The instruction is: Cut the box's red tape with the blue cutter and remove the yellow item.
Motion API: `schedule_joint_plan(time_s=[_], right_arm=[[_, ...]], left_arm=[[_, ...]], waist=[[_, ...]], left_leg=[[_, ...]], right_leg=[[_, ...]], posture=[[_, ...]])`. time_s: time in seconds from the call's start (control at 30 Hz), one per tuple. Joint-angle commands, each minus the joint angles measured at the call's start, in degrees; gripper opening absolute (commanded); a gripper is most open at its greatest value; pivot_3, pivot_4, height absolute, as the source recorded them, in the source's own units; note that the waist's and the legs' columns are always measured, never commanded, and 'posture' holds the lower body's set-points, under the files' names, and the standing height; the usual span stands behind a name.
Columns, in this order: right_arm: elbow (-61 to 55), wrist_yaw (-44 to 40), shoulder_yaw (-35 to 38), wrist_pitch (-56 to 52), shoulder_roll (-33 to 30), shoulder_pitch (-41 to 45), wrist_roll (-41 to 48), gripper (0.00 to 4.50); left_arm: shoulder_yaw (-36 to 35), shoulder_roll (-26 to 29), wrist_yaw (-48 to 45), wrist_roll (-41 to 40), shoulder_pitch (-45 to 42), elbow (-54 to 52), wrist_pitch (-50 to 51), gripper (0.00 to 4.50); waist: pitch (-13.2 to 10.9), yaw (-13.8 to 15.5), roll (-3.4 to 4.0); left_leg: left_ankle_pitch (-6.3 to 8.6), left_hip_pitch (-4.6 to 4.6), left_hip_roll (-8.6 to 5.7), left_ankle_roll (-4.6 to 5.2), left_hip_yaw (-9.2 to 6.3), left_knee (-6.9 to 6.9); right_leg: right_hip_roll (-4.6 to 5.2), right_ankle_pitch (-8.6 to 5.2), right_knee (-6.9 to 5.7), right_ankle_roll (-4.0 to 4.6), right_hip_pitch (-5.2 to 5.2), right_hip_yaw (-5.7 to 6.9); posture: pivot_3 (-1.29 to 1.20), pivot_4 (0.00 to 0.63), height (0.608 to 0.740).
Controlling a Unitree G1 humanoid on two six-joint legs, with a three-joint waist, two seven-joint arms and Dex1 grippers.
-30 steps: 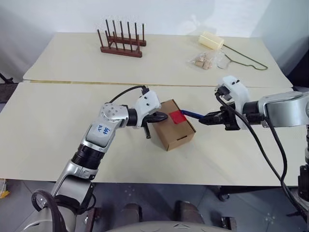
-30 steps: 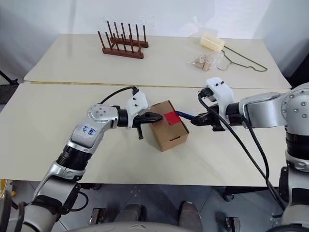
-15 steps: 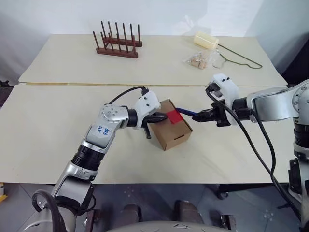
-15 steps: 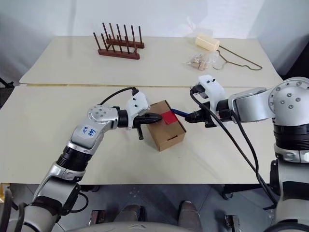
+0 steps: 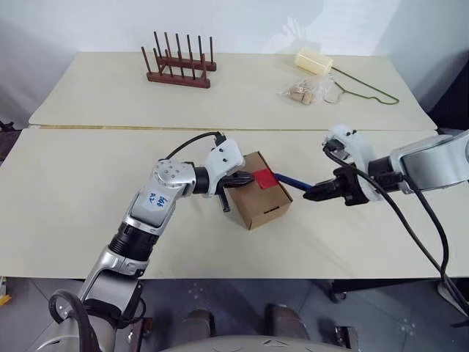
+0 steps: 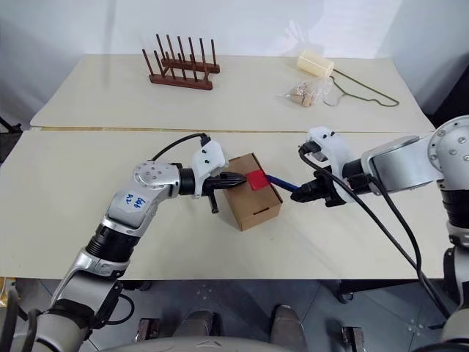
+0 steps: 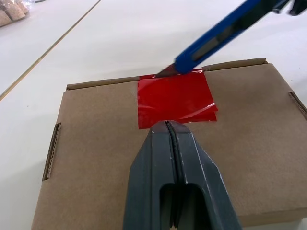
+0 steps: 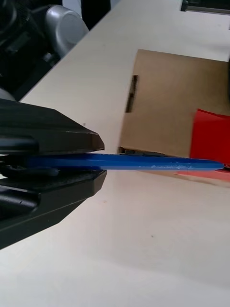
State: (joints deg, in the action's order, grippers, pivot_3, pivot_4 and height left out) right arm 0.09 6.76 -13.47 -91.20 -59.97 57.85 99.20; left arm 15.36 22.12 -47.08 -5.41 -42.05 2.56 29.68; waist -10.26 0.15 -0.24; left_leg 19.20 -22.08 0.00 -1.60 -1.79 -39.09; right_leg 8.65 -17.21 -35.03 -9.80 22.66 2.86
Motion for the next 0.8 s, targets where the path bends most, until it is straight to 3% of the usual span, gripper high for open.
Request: schedule_joint_plan(time_s=[0.03, 0.43, 0.57, 0.73, 0.8], right_arm=[[-1.6, -0.5, -2.4, -0.2, -2.0, 1.0, 5.6, 0.15], [-5.9, -1.0, -7.7, 3.3, -12.1, 0.0, 13.7, 0.15], [-6.8, -2.2, -4.9, 6.2, -14.6, -1.4, 13.8, 0.15], [-6.4, -15.3, 5.4, 4.4, -18.6, -2.0, 10.8, 0.15], [-8.0, -22.6, 9.6, 6.2, -21.1, -4.5, -0.3, 0.15]], left_arm=[[2.2, 0.0, 0.2, 1.2, 2.5, 1.6, 2.5, 0.0], [1.8, 0.4, 0.4, 1.4, 2.8, 1.5, 2.8, 0.0], [1.6, 0.5, 0.4, 1.2, 3.2, 1.1, 2.4, 0.0], [0.1, 2.3, -1.6, 0.3, 4.0, -0.3, -0.7, 0.0], [-0.9, 3.9, -3.9, -0.8, 4.7, -1.5, -2.8, 0.0]], waist=[[0.0, 0.0, 0.0], [0.0, 0.2, 0.0], [0.0, 0.2, 0.0], [0.0, 0.1, 0.02], [0.0, 0.3, 0.02]], left_leg=[[0.0, 0.0, 0.0, 0.0, 0.0, 0.0], [0.02, -0.03, 0.01, 0.03, 0.0, 0.0], [0.02, -0.03, 0.01, 0.03, 0.01, 0.0], [0.02, -0.07, 0.02, 0.04, 0.02, 0.02], [0.02, -0.07, 0.02, 0.04, 0.02, 0.04]], right_leg=[[0.0, 0.0, 0.0, 0.0, 0.0, 0.0], [0.0, 0.0, 0.06, 0.0, 0.0, 0.0], [0.0, 0.0, 0.06, 0.0, 0.0, 0.0], [-0.01, 0.0, 0.08, 0.0, 0.06, -0.01], [-0.01, 0.0, 0.1, 0.0, 0.06, 0.0]], posture=[[0.0, 0.15, 0.74], [0.0, 0.15, 0.74], [0.0, 0.15, 0.74], [0.0, 0.15, 0.74], [0.0, 0.15, 0.74]])
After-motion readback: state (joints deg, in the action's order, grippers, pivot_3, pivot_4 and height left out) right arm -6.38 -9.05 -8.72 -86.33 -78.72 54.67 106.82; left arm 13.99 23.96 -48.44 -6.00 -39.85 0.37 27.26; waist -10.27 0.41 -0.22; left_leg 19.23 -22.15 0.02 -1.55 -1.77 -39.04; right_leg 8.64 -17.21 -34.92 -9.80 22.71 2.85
